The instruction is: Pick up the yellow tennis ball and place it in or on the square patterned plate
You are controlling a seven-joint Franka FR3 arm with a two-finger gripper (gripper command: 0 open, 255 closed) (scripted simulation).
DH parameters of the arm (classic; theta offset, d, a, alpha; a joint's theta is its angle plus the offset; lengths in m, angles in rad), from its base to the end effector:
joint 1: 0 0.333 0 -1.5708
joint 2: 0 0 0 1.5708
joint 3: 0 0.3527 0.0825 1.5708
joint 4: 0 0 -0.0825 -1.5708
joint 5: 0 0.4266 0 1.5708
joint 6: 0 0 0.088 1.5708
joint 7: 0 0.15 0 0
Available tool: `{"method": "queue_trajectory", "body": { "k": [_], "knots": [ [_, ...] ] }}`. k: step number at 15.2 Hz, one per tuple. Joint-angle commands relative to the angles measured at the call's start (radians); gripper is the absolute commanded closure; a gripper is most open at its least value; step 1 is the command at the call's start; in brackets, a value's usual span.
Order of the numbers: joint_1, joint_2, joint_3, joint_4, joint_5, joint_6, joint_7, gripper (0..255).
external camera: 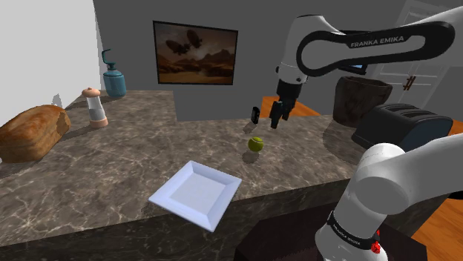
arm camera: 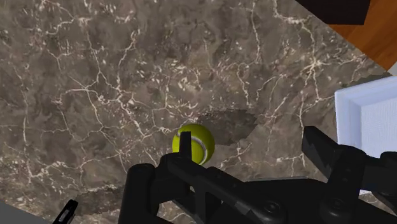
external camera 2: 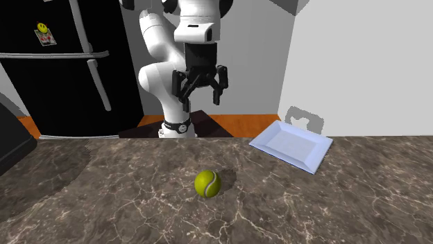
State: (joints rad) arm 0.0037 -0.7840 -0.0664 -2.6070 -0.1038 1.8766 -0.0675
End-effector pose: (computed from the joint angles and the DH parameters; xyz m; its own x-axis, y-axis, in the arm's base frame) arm 0.3382 -0.0331 0.4689 0.9974 0.0529 0.0486 0.0501 -0.9971 0.0570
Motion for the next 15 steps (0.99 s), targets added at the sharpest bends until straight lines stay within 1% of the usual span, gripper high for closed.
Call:
{"method": "queue_trajectory", "body": {
  "k": [1, 6, 10, 11, 15],
  "knots": [
    [-0.004, 0.013, -0.022, -0.061, -0.014, 0.120, -0.021, 0],
    [-0.013, 0.111, -0.084, -0.173, -0.046, 0.430, -0.075, 0],
    [-0.008, 0.256, -0.142, -0.217, -0.058, 0.698, -0.127, 0],
    [-0.003, 0.290, -0.155, -0.220, -0.056, 0.751, -0.139, 0],
    [0.004, 0.363, -0.164, -0.225, -0.053, 0.828, -0.142, 0]
  ]
}}
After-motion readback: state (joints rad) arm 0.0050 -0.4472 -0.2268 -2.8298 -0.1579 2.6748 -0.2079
